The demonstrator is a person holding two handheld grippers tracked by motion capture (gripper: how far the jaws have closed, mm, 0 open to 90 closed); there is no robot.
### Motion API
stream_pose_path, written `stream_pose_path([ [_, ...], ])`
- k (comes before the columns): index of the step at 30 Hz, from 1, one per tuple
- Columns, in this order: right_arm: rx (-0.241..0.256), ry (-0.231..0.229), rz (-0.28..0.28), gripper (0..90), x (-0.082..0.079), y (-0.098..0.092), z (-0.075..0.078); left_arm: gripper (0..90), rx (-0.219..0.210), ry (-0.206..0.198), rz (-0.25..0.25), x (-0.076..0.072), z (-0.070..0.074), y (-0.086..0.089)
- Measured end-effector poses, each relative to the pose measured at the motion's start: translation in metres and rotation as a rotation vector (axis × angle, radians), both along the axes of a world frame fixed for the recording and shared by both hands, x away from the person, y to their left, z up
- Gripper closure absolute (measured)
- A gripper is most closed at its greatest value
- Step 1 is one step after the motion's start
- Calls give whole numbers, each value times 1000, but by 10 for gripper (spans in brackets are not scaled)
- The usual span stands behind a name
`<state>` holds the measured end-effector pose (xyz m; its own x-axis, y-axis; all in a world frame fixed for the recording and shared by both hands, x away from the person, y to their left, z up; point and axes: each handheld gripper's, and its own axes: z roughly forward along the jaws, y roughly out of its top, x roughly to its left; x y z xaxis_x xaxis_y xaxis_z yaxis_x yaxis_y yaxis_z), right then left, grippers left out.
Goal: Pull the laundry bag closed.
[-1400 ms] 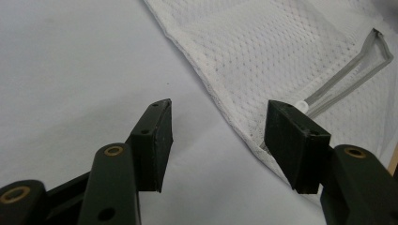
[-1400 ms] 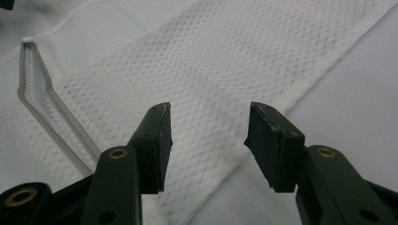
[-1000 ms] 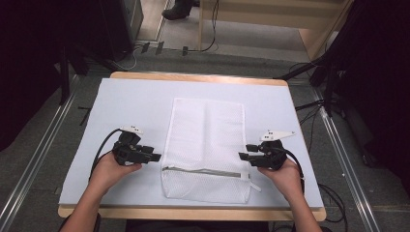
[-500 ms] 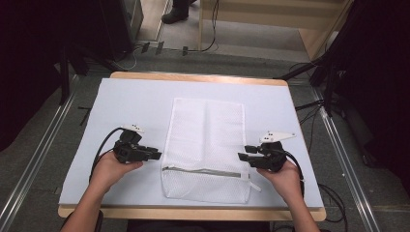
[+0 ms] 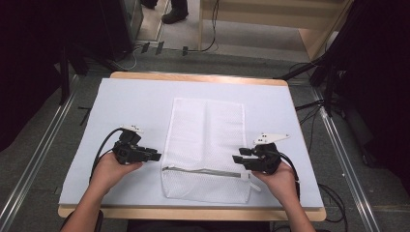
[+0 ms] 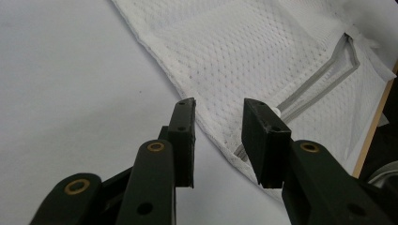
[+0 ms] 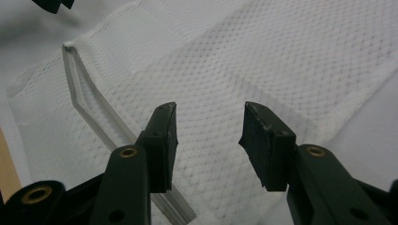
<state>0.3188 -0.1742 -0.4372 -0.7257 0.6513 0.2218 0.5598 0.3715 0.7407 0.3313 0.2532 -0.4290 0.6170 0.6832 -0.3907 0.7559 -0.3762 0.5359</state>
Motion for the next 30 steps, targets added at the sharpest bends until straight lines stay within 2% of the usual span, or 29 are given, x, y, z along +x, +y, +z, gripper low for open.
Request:
stream_pose_path([
  [3,2,4,10,578,-2,6,1,687,-35,27,19,-1,0,0],
  [5,-1,2,18,578,-2,9,1,720,-19,11,3,-2,-1,0],
  [9,-7,-12,32,574,-3,14,2,737,-9,3,-11,-3,-1,-1],
  [14,-21,-16,38,544,-5,20,2,725,-1,1,-2,-4,-1,0],
  [20,-23,-14,50,554,-5,27,2,692,21,5,-2,-4,-3,2],
  [30,-21,-16,81,572,-5,40,2,673,5,3,8,-7,-2,2],
])
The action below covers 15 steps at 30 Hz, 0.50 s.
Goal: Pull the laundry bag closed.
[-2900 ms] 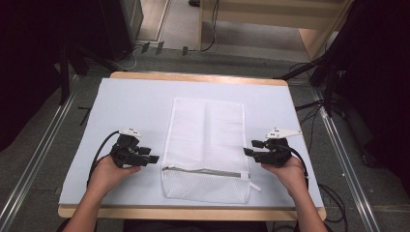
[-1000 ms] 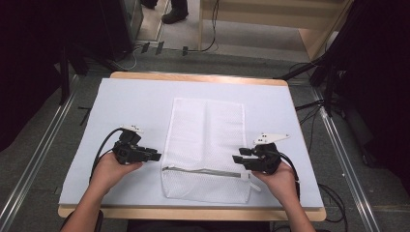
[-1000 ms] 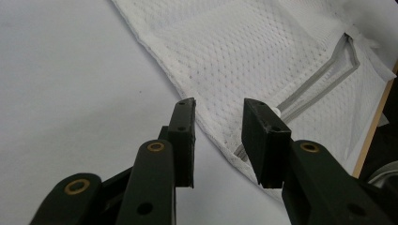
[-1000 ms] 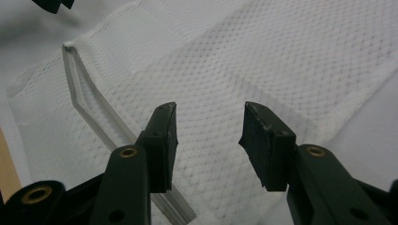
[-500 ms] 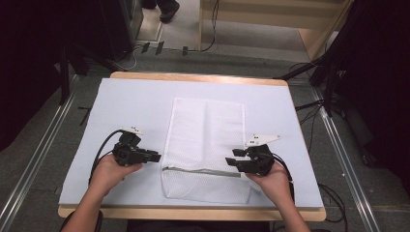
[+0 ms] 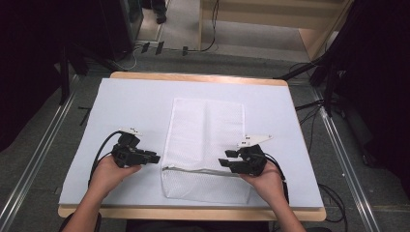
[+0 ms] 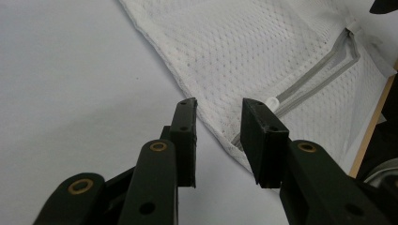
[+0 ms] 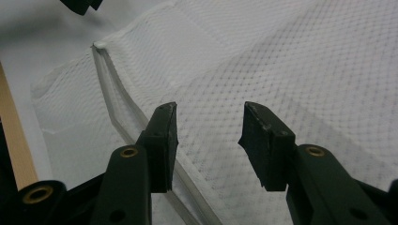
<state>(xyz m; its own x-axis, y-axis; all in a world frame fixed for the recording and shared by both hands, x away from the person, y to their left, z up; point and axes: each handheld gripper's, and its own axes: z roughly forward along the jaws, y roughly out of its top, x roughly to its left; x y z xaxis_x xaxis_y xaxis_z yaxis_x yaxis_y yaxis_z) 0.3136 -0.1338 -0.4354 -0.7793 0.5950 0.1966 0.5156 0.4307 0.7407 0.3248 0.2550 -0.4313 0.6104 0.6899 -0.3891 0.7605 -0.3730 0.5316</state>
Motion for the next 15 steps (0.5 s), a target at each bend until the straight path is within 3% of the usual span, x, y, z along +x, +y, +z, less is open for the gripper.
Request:
stream_pose_path([
  [6,3,-4,11,581,1,9,0,686,-8,0,13,-3,1,2],
  [15,26,10,20,628,3,19,2,806,-31,1,6,-7,2,3],
])
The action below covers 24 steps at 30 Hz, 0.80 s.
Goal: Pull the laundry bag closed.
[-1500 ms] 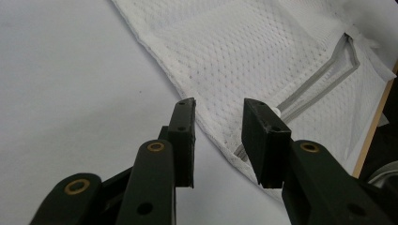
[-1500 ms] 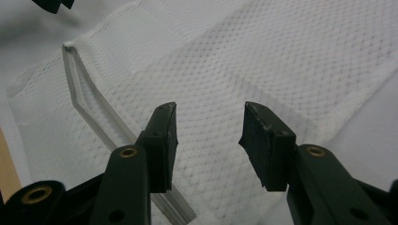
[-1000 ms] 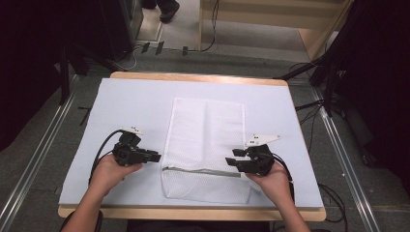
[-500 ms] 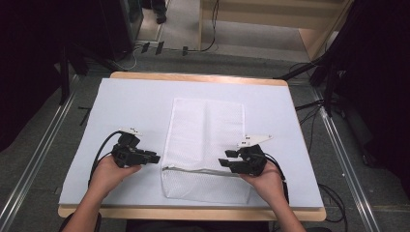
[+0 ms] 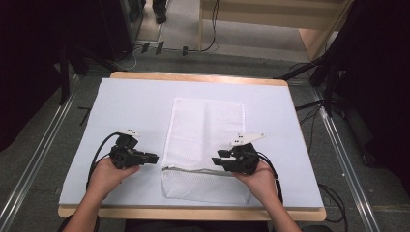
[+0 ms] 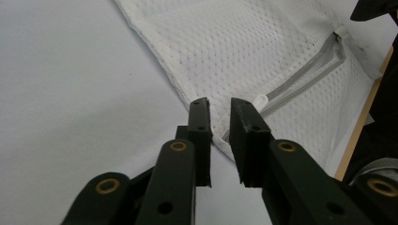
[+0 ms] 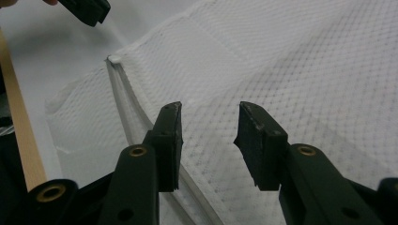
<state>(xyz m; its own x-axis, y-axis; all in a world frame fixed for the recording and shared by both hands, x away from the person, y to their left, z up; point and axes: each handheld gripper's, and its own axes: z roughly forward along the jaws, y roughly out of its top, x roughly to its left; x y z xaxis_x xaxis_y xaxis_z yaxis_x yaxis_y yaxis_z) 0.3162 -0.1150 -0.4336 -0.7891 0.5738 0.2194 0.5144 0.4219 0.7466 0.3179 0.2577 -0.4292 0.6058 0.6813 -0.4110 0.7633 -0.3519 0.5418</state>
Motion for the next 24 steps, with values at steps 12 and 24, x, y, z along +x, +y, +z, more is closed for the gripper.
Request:
stream_pose_path([
  [12,1,7,36,653,0,19,2,856,-4,-8,-4,-6,-2,-2],
  [24,-8,8,77,680,3,38,2,891,-19,-10,9,-9,-3,-1],
])
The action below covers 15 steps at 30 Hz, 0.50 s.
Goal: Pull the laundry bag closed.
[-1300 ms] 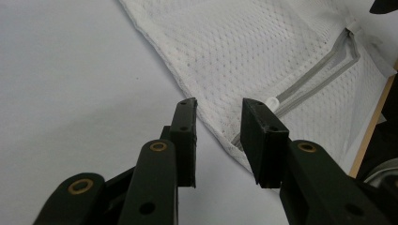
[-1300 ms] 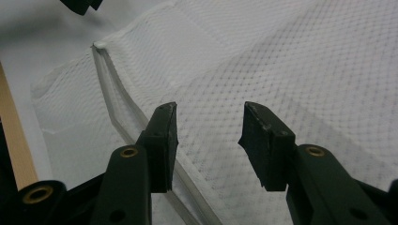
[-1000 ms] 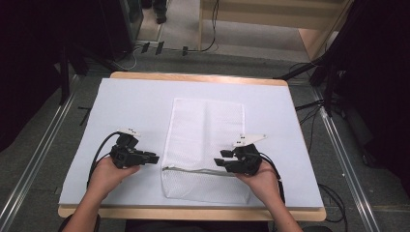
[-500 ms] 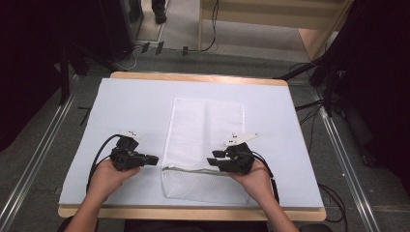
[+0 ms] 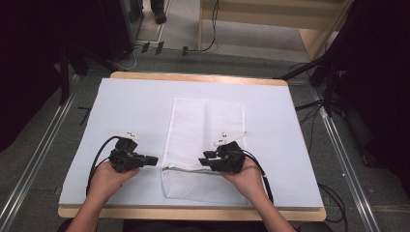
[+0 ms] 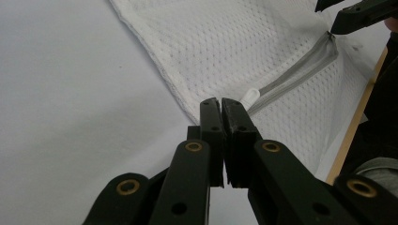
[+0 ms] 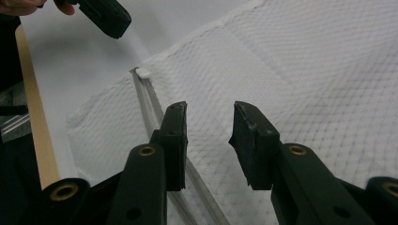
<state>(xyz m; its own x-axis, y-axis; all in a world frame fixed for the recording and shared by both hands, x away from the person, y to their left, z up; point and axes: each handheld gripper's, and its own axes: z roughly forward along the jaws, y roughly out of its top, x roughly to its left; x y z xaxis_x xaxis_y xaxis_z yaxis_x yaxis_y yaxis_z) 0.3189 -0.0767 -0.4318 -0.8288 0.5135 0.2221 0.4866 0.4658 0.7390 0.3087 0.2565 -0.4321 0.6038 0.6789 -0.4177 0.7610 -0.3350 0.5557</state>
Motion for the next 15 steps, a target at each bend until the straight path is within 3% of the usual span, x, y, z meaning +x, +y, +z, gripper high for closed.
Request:
stream_pose_path([
  [3,-3,0,11,687,0,4,0,900,4,5,-2,-1,0,-1],
  [5,-7,-2,22,700,1,10,-1,900,-16,21,1,-1,0,-1],
  [15,-1,8,65,766,0,27,1,900,-3,13,10,-1,-2,-1],
])
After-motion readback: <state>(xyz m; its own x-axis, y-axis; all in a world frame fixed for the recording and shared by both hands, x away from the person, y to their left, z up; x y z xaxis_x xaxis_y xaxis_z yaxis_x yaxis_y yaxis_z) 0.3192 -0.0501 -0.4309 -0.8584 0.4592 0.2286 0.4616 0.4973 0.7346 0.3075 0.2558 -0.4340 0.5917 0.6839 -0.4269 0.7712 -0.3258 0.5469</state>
